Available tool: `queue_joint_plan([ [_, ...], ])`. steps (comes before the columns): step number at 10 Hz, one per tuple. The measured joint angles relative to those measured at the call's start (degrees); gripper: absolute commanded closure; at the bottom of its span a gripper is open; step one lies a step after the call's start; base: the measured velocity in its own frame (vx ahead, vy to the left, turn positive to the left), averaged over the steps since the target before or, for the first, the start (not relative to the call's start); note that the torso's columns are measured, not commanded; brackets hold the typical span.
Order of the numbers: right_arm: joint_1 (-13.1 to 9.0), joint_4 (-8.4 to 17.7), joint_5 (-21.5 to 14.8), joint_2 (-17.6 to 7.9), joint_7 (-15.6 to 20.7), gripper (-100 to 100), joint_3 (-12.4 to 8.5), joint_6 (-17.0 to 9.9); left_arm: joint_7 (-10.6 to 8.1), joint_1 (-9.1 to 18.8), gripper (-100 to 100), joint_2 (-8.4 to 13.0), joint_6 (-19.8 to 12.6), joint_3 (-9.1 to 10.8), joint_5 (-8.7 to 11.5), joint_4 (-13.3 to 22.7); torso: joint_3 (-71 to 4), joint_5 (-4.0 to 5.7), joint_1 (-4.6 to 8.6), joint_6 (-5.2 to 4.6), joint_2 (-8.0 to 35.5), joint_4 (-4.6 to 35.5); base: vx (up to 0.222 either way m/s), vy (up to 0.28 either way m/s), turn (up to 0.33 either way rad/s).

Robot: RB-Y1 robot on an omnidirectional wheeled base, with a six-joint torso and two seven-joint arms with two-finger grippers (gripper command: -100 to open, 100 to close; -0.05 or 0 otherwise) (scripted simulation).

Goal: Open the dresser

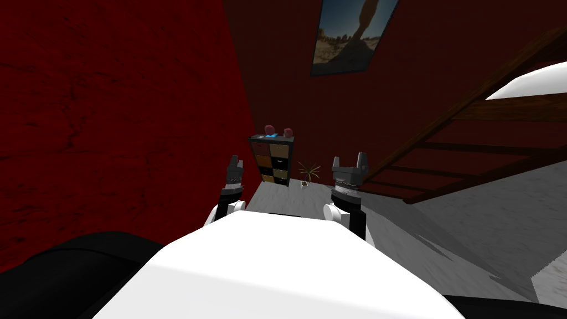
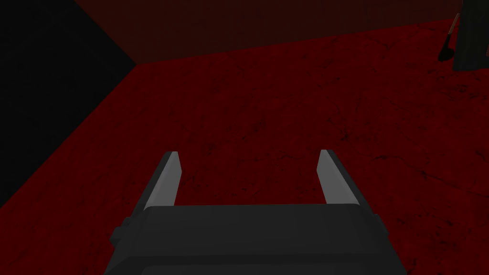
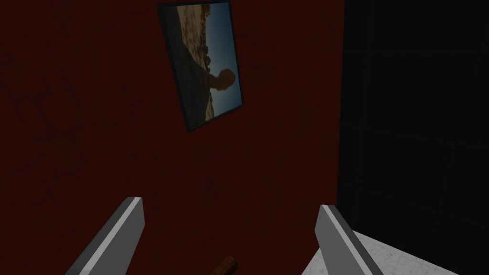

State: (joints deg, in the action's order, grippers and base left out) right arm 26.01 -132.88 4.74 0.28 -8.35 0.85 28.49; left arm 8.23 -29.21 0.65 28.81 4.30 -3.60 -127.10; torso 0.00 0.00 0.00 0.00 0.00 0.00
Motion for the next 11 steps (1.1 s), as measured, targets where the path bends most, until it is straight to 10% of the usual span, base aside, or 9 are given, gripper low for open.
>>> queue_joint_plan([
  [9, 0.0, -0.02, 0.0, 0.0, 0.0, 0, 0.0, 0.01, 0.0, 0.0, 0, 0.0, 0.01, 0.0, 0.0, -0.02, -70.73, 0.0, 0.0, 0.0, 35.39, 35.37, 0.0, 0.0, 0.0],
  [10, 0.0, -0.02, 0.0, 0.0, 0.0, 0, 0.0, 0.01, 0.0, 0.0, -100, 0.0, 0.01, 0.0, 0.0, -0.02, -79.19, 0.0, 0.0, 0.0, 39.62, 39.6, 0.025, -0.006, -0.006],
  [11, 0.01, 0.0, 0.0, 0.0, 0.0, 0, 0.0, 0.0, 0.04, 0.11, -100, 1.02, 0.03, -0.07, -0.04, 0.37, -83.17, 0.0, 0.0, 0.0, 41.49, 41.48, 0.052, -0.014, -0.009],
])
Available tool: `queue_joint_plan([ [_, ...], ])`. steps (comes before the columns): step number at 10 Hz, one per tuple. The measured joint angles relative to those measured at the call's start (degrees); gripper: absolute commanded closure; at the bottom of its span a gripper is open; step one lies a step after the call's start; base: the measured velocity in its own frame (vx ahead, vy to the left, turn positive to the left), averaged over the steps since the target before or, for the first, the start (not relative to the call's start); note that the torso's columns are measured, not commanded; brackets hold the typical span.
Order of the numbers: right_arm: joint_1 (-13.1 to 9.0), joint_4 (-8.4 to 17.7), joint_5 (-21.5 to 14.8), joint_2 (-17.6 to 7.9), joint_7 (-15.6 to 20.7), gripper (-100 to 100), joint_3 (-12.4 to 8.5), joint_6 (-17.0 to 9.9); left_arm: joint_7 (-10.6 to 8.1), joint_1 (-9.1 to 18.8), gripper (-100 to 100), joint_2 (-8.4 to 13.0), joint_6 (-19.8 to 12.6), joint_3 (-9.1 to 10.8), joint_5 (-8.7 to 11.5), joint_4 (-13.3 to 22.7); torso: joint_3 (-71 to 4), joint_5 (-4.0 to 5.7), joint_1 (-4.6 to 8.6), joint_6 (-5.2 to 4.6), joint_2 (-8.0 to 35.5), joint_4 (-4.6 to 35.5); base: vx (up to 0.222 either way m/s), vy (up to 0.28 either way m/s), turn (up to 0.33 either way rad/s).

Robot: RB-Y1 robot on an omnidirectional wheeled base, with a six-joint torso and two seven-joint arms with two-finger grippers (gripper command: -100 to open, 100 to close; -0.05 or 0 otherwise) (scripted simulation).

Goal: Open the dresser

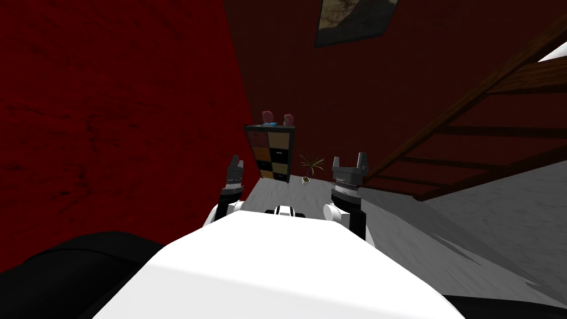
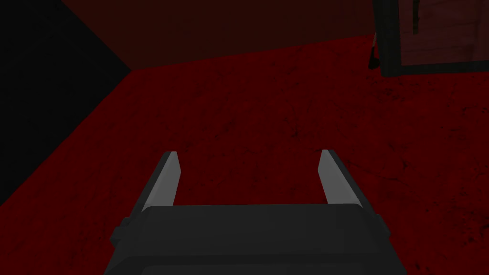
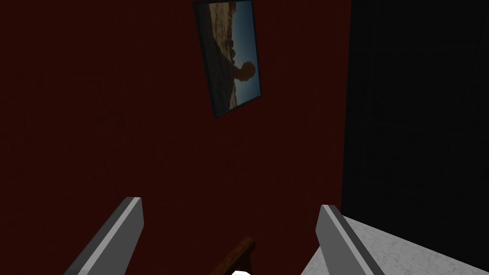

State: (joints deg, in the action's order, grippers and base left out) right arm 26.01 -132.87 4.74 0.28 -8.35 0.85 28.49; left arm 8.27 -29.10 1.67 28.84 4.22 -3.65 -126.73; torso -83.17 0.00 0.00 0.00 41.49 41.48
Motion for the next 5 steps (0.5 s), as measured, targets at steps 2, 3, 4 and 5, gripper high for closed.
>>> queue_joint_plan([
  [2, 0.01, 0.01, 0.0, 0.0, 0.0, 0, 0.0, 0.0, 0.03, 0.63, -100, 2.45, -0.12, 0.01, -0.03, 1.24, -1.43, 0.01, 0.05, 0.0, 0.6, 0.7, 0.069, -0.029, -0.012],
  [3, 0.01, 0.01, 0.0, 0.0, 0.0, 0, 0.0, 0.0, -0.05, 0.74, -100, 3.56, -0.11, 0.07, 0.02, 1.94, -1.46, 0.01, 0.04, 0.0, 0.68, 0.76, 0.096, -0.025, -0.016],
  [4, 0.01, 0.0, 0.0, 0.0, 0.0, 0, 0.0, 0.0, -0.03, 1.13, -100, 4.37, -0.11, 0.0, -0.03, 2.91, -1.45, 0.0, 0.0, 0.0, 0.7, 0.78, 0.111, -0.047, -0.015],
  [5, 0.01, 0.0, 0.0, 0.0, 0.0, 0, 0.0, 0.0, -0.07, 1.4, -100, 5.16, -0.08, 0.05, -0.01, 3.89, -1.45, 0.01, 0.05, 0.0, 0.72, 0.79, 0.098, -0.052, -0.012],
])
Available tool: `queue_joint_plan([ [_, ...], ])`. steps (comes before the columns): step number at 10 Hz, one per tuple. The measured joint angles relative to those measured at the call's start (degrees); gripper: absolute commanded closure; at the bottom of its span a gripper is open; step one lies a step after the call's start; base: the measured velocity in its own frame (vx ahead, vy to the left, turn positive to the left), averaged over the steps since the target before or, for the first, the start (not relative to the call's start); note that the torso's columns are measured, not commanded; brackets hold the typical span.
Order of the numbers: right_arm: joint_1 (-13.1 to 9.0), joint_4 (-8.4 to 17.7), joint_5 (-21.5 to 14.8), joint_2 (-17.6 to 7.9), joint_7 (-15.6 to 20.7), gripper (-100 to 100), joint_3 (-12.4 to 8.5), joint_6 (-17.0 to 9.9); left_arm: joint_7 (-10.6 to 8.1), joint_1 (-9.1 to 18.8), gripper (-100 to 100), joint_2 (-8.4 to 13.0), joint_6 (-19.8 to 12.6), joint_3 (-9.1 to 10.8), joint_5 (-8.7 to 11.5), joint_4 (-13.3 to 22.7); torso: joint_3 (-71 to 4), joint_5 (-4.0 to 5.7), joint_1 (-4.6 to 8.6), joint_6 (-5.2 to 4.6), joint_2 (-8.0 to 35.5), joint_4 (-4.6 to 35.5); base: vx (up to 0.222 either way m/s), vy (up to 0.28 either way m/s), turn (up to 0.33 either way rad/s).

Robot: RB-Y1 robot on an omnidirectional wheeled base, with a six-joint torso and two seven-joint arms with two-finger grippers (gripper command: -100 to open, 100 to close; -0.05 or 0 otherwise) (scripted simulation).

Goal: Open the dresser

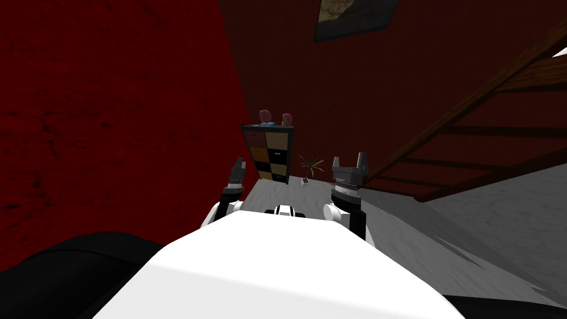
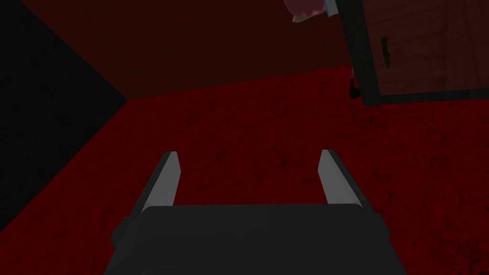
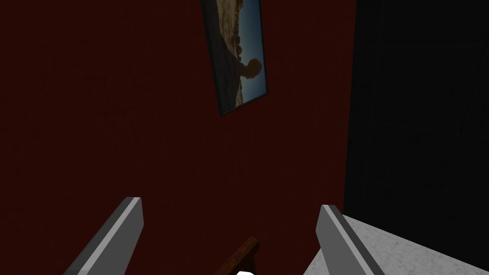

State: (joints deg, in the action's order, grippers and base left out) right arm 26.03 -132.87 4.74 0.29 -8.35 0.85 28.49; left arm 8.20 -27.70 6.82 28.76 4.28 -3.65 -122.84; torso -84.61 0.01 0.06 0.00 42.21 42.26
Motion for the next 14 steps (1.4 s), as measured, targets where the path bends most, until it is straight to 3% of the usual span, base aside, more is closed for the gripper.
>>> queue_joint_plan([
  [7, 0.0, 0.0, 0.0, 0.0, 0.0, 0, 0.0, 0.0, 0.03, 3.38, -100, 1.81, -0.48, -0.14, -0.18, 8.34, 0.05, 0.0, -0.01, 0.0, 0.09, 0.03, 0.113, -0.042, -0.017],
  [14, -0.01, 0.0, 0.0, 0.0, 0.0, 0, 0.0, 0.0, 0.35, 6.78, -100, 0.23, -0.6, -0.57, -0.55, 17.26, 0.1, -0.01, -0.07, 0.0, 0.16, 0.04, 0.113, -0.039, -0.016],
])
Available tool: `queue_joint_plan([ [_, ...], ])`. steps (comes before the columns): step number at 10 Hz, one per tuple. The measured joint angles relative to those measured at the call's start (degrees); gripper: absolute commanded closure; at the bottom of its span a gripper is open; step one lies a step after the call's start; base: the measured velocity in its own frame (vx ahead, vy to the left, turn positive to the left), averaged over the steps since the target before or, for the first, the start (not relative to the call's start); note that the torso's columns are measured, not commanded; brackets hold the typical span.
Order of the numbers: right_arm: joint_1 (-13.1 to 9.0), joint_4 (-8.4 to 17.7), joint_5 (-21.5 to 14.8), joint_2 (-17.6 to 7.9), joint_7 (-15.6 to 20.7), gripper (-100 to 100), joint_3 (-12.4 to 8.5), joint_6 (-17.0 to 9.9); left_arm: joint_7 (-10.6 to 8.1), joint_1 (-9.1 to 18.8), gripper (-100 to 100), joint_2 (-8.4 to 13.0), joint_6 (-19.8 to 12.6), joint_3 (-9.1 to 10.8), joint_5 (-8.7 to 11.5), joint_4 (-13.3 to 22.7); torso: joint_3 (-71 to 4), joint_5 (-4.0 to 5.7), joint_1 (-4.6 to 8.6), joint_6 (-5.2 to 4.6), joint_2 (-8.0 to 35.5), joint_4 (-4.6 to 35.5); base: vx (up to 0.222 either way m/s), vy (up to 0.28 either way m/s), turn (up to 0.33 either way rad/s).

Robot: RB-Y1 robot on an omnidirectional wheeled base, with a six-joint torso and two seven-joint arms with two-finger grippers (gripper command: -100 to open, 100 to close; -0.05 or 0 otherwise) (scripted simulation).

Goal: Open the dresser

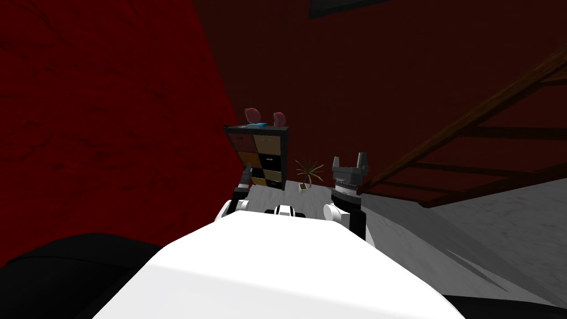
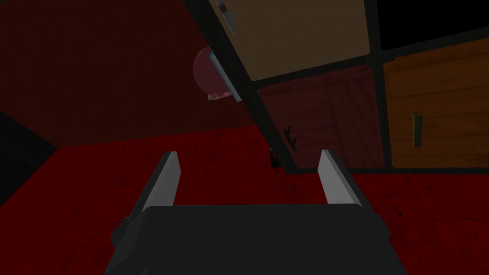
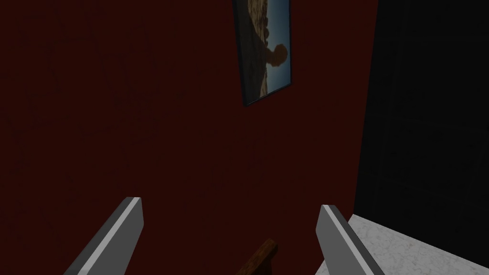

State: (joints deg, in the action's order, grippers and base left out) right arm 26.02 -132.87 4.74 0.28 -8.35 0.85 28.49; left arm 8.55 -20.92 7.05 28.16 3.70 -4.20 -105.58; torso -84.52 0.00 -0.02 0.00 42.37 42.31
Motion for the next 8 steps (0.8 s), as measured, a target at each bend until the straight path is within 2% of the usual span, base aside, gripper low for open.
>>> queue_joint_plan([
  [8, 0.0, 0.0, 0.0, 0.0, 0.0, 0, 0.0, 0.0, -0.02, 3.49, -100, 0.74, -0.29, -0.19, -0.19, 9.41, -0.05, -0.01, -0.02, 0.0, -0.08, -0.02, 0.113, -0.04, -0.017],
])
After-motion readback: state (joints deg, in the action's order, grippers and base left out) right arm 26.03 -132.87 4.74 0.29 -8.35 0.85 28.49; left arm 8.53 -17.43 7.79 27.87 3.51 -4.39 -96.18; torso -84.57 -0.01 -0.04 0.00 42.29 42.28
